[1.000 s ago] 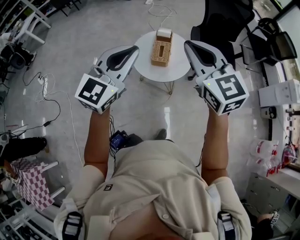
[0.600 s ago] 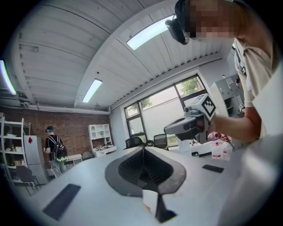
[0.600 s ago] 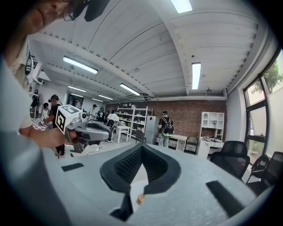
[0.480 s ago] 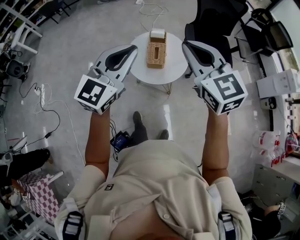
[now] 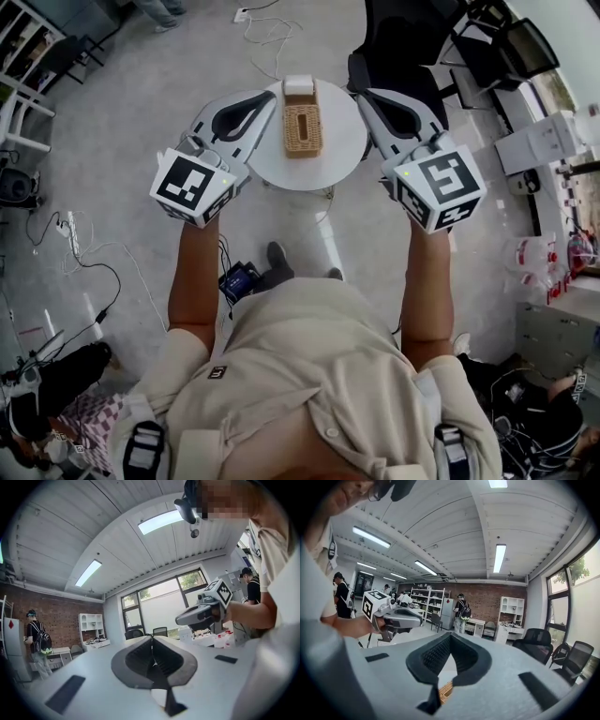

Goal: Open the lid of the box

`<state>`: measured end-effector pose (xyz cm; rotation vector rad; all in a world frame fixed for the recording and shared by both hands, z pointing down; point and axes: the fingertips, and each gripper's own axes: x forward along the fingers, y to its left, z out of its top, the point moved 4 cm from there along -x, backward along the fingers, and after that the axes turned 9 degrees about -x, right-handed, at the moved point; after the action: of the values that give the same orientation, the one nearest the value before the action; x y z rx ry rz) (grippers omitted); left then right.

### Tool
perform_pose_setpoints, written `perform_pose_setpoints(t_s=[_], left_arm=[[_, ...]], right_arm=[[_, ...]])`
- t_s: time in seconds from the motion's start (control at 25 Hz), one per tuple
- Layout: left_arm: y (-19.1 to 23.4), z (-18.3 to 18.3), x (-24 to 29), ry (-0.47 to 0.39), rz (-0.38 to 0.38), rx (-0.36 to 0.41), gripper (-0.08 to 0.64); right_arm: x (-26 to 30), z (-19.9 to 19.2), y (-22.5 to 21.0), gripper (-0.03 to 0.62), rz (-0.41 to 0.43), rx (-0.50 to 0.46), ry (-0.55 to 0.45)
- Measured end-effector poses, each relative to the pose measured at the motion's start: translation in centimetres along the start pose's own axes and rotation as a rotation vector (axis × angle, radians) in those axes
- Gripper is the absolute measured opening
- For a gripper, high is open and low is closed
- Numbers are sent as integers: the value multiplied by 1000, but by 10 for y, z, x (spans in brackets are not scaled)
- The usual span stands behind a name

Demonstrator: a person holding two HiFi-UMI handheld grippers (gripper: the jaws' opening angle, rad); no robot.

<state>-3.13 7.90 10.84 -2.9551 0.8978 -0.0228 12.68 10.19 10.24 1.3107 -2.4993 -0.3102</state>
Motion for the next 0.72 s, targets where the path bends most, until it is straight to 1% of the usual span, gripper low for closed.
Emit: perform_pose_setpoints(t_s=[0.4, 0.52, 0.72], left_arm=[[58, -6, 0, -9, -63, -6, 11], [73, -6, -2, -27, -99, -9, 11], [98, -8, -2, -24, -90, -20, 11]], right_arm=[[51, 6, 3, -8, -58, 6, 34], [64, 10, 5, -8, -75, 5, 44], [83, 12, 4, -8, -92, 13, 61]])
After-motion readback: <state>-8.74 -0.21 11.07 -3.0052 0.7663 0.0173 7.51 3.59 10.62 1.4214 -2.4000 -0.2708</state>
